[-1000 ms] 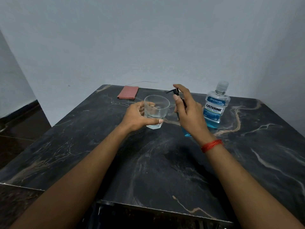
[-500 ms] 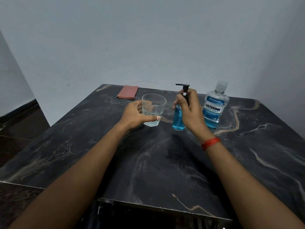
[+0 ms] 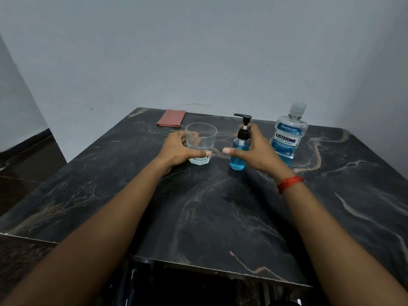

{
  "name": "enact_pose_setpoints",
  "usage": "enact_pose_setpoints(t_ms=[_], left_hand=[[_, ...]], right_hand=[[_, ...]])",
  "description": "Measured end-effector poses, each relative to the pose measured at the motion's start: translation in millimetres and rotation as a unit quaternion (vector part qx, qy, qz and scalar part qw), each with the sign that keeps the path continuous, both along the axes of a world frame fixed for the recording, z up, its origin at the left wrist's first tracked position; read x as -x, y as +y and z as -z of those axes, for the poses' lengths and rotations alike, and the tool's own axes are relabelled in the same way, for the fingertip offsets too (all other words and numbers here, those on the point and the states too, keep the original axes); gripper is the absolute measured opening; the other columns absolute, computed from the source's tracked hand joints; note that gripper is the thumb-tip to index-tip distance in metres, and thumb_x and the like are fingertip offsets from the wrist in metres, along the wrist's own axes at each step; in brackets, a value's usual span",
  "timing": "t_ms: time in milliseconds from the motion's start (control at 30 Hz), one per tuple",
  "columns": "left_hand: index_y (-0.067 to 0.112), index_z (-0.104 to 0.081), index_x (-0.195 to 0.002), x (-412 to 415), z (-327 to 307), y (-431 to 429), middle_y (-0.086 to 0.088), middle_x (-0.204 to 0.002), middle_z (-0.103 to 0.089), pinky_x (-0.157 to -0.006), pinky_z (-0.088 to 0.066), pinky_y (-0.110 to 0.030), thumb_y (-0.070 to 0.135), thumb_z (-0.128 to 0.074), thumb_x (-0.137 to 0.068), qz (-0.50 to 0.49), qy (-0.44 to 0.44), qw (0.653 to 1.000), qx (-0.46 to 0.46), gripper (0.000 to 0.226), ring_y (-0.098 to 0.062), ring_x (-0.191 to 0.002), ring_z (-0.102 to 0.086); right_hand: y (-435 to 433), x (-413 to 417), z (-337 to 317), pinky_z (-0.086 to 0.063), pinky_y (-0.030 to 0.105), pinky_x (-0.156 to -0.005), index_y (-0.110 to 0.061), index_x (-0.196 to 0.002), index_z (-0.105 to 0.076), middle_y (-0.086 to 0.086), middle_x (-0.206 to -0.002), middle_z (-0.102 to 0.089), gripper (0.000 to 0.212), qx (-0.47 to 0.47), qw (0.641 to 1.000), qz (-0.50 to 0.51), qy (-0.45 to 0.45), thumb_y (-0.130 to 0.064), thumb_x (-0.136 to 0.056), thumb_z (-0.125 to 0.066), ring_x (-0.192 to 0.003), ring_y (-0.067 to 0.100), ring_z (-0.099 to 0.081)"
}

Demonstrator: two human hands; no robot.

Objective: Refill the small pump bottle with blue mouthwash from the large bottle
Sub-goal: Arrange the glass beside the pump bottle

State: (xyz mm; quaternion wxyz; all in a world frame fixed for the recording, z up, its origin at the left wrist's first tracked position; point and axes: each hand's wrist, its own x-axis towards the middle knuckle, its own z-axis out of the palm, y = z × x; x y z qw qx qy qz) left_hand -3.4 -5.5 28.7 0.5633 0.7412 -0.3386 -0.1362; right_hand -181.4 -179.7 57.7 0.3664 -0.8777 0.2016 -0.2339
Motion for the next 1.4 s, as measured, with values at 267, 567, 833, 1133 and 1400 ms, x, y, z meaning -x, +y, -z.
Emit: enact_pose_setpoints(t_ms=[267,567,833,1133,1400], left_hand=[[0.018,-0.068,-0.118,2.9,1.6,1.2,0.006,-0.113,-0.074,-0.096,-0.058,-0.036,0.049,-0.098,-0.035,-0.004,-0.004,1.0,-0.01,0.093,-0.01,-0.104,-0.07],[0.019,-0.065,-0.115,-3.2,2.2,-14.1,0.011,-0.1,-0.068,-0.071,-0.048,-0.015,0.035,-0.1,-0.047,-0.042,-0.056,0.996,-0.063,0.078,-0.004,-0.09,-0.065],[0.011,-0.062,-0.121,-73.4,-9.6,-94.8,-0.004,-0.118,-0.069,-0.088,-0.055,-0.031,0.027,-0.099,-0.055,-0.093,-0.055,0.991,-0.084,0.078,-0.02,-0.105,-0.065],[0.007,-0.055,-0.135,-167.0,-5.7,-162.6,-0.009,-0.134,-0.064,-0.103,-0.05,-0.037,0.033,-0.099,-0.056,-0.118,-0.05,0.987,-0.094,0.094,-0.025,-0.12,-0.061],[0.005,-0.049,-0.141,-165.7,-3.5,-156.9,-0.012,-0.139,-0.062,-0.107,-0.049,-0.041,0.03,-0.099,-0.056,-0.095,-0.024,0.993,-0.073,0.102,-0.026,-0.124,-0.06]], right_hand=[[-0.2,3.2,-7.2,-0.043,0.018,-0.076,-0.014,-0.126,-0.061,0.003,-0.126,-0.067,0.074,0.056,0.996,0.066,0.037,-0.043,-0.063,-0.089,-0.096,0.006,-0.053],[-4.0,-18.7,-14.9,-0.043,0.021,-0.077,-0.017,-0.113,-0.069,0.002,-0.112,-0.073,0.057,0.077,0.989,0.085,0.091,-0.042,-0.067,-0.089,-0.088,0.009,-0.059],[-52.6,-120.8,-11.6,-0.052,0.031,-0.092,-0.007,-0.119,-0.062,0.011,-0.119,-0.068,0.053,0.008,0.989,0.118,0.083,-0.028,-0.076,-0.085,-0.109,0.026,-0.064],[-117.3,-221.4,9.3,-0.042,0.027,-0.081,-0.007,-0.119,-0.062,0.013,-0.12,-0.067,0.053,-0.026,0.984,0.17,0.042,-0.031,-0.077,-0.084,-0.111,0.029,-0.063],[-113.9,-216.4,7.1,-0.046,0.032,-0.09,-0.005,-0.128,-0.052,0.013,-0.128,-0.061,0.061,-0.02,0.984,0.142,0.109,-0.035,-0.082,-0.079,-0.117,0.03,-0.058]])
